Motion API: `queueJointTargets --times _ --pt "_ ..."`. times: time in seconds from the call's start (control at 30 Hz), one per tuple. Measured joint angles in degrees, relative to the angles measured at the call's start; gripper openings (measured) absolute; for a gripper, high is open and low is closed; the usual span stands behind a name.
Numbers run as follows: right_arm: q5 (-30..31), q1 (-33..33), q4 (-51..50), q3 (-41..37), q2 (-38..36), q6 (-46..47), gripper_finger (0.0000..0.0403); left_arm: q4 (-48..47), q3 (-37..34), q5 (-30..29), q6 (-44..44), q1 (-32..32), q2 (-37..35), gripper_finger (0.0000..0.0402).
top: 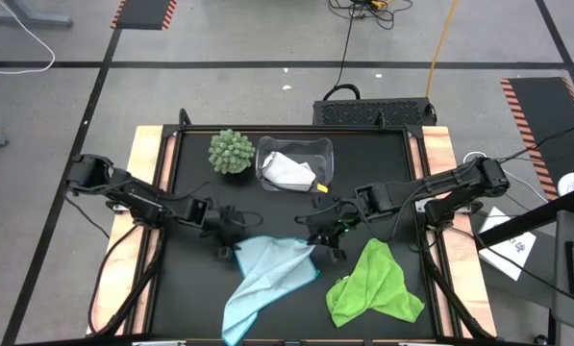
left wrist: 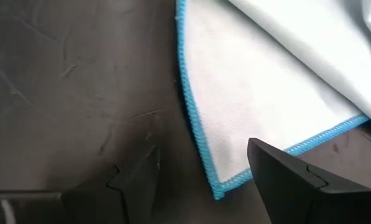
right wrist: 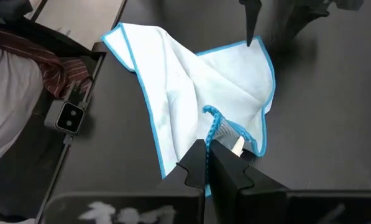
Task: Fold microfiber towels
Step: Fold the blue towel
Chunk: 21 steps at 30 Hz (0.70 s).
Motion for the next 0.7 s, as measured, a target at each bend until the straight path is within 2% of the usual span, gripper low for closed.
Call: queueJointTargets --times 0.3,0.6,0.7 --pt "0.0 0.0 0.0 0.0 0.0 -0.5 0.0000 10.2 -4.8 0.0 -2.2 -2.0 -0.1 0.0243" --pt "0.0 0.0 1.8 0.0 0.0 -0.8 0.0000 15.4 -7.5 1.2 -3.0 -2.8 -0.1 0.0243" --pt "0.0 0.0 1.8 0.0 0.0 -1.2 0.0000 15.9 -7.6 0.8 -2.7 -3.7 0.0 0.0225"
